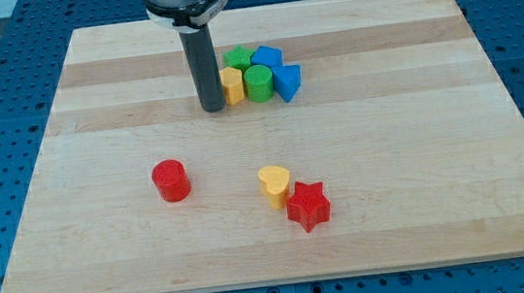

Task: Place red circle to the bottom left of yellow hexagon

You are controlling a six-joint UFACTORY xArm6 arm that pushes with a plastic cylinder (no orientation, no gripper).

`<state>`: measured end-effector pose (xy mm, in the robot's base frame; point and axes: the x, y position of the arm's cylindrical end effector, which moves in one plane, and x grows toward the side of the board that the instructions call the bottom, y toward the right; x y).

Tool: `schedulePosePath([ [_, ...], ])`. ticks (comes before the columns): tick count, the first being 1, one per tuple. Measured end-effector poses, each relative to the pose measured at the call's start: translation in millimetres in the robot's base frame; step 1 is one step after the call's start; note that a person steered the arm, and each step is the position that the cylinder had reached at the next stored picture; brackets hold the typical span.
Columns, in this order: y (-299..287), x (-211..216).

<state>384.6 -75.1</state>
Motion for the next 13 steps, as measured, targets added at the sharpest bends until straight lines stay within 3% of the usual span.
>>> schedulePosePath([
  [2,-9.0,22.6],
  [5,23.5,69.1],
  [7,23.2,121.9],
  [9,-18.7,154.6],
  [10,-60.6,145.8],
  [13,-61.7,45.9],
])
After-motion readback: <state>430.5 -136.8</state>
